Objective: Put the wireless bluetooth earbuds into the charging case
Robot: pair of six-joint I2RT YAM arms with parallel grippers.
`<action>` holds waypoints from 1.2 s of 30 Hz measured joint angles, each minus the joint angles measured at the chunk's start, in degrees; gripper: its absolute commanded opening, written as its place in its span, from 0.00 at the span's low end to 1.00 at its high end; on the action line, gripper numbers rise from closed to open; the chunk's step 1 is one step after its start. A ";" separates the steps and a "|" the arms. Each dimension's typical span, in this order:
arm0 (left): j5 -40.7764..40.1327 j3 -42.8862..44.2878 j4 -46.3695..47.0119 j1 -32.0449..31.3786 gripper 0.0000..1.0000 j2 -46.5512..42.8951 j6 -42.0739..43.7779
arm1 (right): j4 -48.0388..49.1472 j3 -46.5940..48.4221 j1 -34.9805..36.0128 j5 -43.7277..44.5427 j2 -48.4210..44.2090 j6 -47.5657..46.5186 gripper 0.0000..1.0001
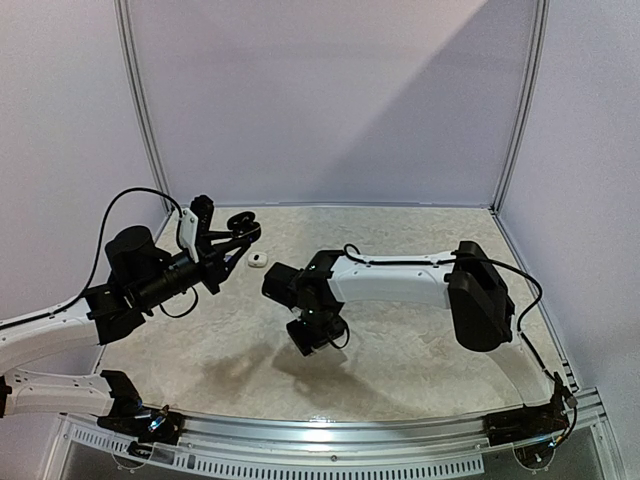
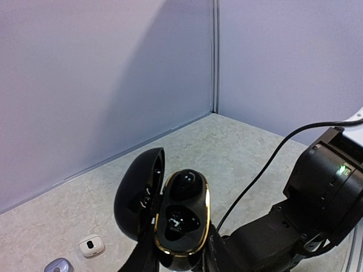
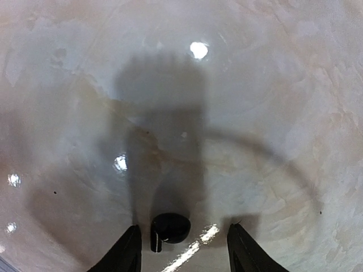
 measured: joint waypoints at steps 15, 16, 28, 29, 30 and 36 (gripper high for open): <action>0.72 -0.07 0.22 0.00 0.00 0.00 0.22 | 0.15 2.82 -1.36 -1.77 1.40 6.67 0.37; 0.72 -0.17 0.26 0.00 0.00 0.00 0.22 | 0.15 3.50 -1.36 -1.95 1.88 6.73 0.37; 1.09 -0.48 0.28 0.00 0.00 0.02 0.22 | -1.31 5.64 -1.36 -1.92 3.23 7.93 0.22; 1.14 -0.48 0.28 0.00 0.00 0.02 0.22 | -1.40 5.64 -1.36 -1.86 3.23 8.02 0.19; 1.18 -0.50 0.26 0.00 0.00 0.02 0.20 | -1.42 5.64 -1.36 -1.88 3.23 7.89 0.18; 1.40 -0.50 0.26 0.00 0.00 0.02 0.22 | -1.55 5.77 -1.36 -1.90 3.23 8.11 0.06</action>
